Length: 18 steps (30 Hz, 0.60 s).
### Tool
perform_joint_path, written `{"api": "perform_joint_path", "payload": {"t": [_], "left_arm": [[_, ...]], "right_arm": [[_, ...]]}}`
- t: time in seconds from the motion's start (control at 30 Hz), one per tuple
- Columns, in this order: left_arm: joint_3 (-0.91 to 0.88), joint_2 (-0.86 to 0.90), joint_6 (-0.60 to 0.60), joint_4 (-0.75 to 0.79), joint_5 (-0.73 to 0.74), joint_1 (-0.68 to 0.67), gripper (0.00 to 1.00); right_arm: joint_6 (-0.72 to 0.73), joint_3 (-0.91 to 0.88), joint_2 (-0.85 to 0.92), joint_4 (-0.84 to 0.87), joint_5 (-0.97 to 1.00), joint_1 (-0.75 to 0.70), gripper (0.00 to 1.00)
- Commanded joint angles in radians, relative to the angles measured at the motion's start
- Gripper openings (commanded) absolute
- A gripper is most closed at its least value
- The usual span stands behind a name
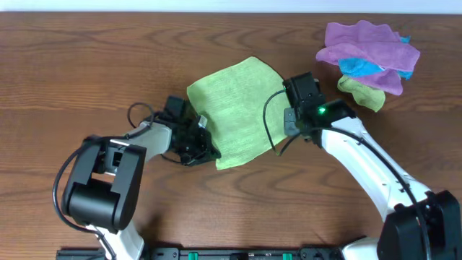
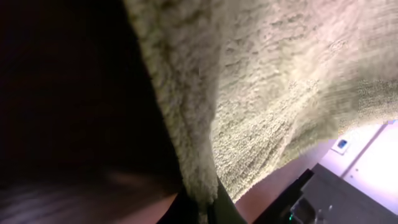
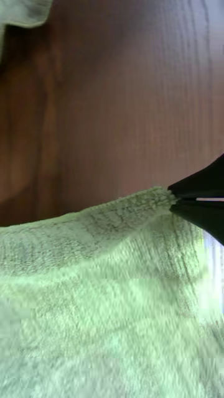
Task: Fold the cloth
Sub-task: 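Spread the green cloth flat by pulling both grippers apart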
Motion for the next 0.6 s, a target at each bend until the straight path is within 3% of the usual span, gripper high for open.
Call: {"api": "perform_joint_path", "payload": {"t": [0.0, 0.33, 0.57], "left_arm": [[-0.012, 0.029, 0.114, -0.066, 0.02, 0.069, 0.06], [0.07, 0.029, 0.414, -0.463, 0.04, 0.27, 0.06], [0.143, 0.029, 0.457, -0.555, 0.038, 0.291, 0.06]], "right_arm": [[0.061, 0.02, -0.003, -0.035, -0.002, -0.002, 0.02], [0.098, 0.019, -0.003, -0.068, -0.123, 0.087, 0.02], [0.16, 0.019, -0.002, -0.069, -0.127, 0.197, 0.01]]}}
